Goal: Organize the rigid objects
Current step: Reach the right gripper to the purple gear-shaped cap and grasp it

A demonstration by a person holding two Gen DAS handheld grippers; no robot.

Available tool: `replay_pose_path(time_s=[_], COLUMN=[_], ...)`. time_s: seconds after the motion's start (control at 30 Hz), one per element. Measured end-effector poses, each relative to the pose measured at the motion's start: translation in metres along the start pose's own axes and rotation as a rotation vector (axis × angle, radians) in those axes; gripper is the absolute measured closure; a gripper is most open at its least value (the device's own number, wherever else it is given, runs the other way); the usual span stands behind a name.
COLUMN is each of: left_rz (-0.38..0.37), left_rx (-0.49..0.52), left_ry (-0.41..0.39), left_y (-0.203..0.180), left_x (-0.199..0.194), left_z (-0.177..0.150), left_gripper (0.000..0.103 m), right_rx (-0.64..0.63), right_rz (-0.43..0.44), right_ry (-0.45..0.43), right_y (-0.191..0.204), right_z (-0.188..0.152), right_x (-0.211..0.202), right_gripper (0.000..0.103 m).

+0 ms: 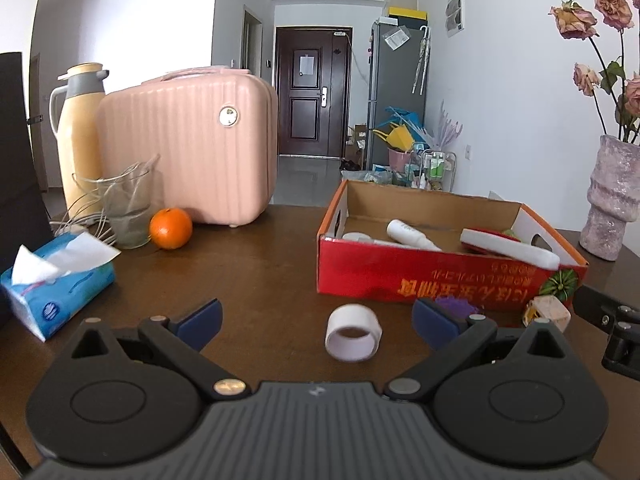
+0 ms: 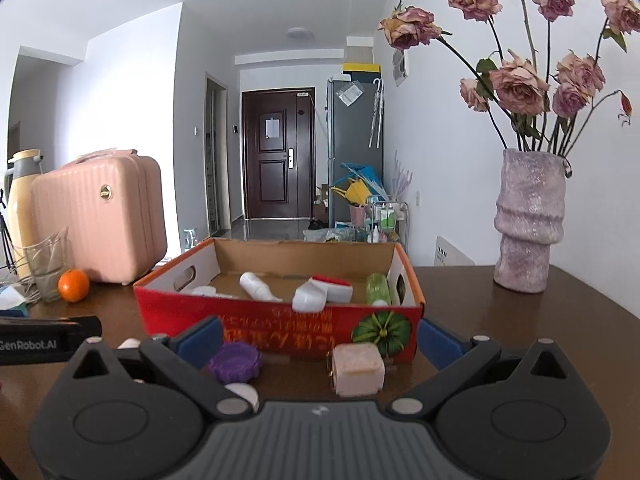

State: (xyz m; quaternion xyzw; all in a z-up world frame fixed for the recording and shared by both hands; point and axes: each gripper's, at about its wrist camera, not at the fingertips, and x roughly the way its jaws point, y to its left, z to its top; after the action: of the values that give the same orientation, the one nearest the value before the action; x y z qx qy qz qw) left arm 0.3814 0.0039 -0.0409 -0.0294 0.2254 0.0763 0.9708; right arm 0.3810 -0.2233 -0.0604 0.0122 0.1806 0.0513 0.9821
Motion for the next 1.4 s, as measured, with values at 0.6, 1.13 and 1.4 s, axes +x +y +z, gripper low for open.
replay_pose_path(time_s=[0.6, 1.13, 1.4], left_rz=[-0.030, -0.027, 0.004], left_rx=[0.002, -0.020, -0.048], left_ry=[0.026, 0.051, 0.081], left_y=[0.030, 0.050, 0.064], left_x=[-0.039, -0.029, -0.013], left_z=[-0.020, -0.017, -0.012], left_gripper=[0.000, 0.000, 0.000], right_rx=[0.008, -0.049, -0.128], right_rz=[-0.005, 0.033, 0.037], right_ry=[0.069, 0.086, 0.154], right_y=[0.008, 0.037, 0.057], right_z=[-0.029, -0.018, -0.008], right_x=[-0.039, -0.018, 0.039], right_gripper=[0.000, 0.000, 0.005])
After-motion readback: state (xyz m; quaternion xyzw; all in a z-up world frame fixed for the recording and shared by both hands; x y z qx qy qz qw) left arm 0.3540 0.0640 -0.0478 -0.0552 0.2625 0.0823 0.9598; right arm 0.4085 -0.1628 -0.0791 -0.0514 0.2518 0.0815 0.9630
